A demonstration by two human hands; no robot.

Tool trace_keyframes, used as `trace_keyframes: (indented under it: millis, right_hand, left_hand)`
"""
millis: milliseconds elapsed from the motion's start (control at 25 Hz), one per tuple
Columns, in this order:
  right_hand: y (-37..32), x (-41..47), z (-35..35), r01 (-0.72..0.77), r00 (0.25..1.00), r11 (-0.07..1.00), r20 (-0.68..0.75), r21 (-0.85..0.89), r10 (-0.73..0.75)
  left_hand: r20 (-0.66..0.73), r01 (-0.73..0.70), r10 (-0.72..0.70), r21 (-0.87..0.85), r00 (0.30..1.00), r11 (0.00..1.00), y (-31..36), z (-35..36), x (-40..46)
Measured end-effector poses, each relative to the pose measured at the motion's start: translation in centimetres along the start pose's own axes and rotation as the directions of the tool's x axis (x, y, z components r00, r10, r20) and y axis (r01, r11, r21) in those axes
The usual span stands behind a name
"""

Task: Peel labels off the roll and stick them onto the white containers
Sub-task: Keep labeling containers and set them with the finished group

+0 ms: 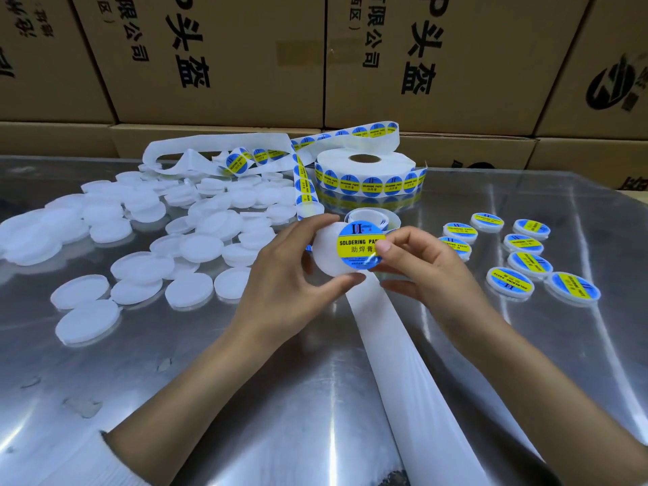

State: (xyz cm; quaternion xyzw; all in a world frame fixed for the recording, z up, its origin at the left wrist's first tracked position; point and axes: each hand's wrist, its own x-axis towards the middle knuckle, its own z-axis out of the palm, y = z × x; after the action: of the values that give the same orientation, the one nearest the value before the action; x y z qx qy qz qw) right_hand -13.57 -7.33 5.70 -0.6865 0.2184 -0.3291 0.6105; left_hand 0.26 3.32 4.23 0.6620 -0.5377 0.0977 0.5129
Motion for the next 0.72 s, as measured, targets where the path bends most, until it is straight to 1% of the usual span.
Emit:
trace_keyframes:
  millis: [120,360,720]
  right_hand:
    - [-0.01,-0.28,0.39,0.000,0.999,1.000,0.035,-0.003,0.000]
    - [-0.26,-0.42,0.58,0.014,1.000,1.000,0.028,0.002,-0.014]
    - [-0.37,-0.43,0.79,0.058,0.998,0.998,-0.005,-0.011,-0.058]
  left_hand:
    - [-0.012,-0.034,0.034,0.000,0.999,0.999,0.33,-0.05,-0.05]
    - [0.020,-0.069,0.068,0.015,0.997,0.998,0.62,-0.03,-0.20]
    - [0.030,-0.097,0.096,0.050,0.995,0.994,0.76,-0.08,-0.31]
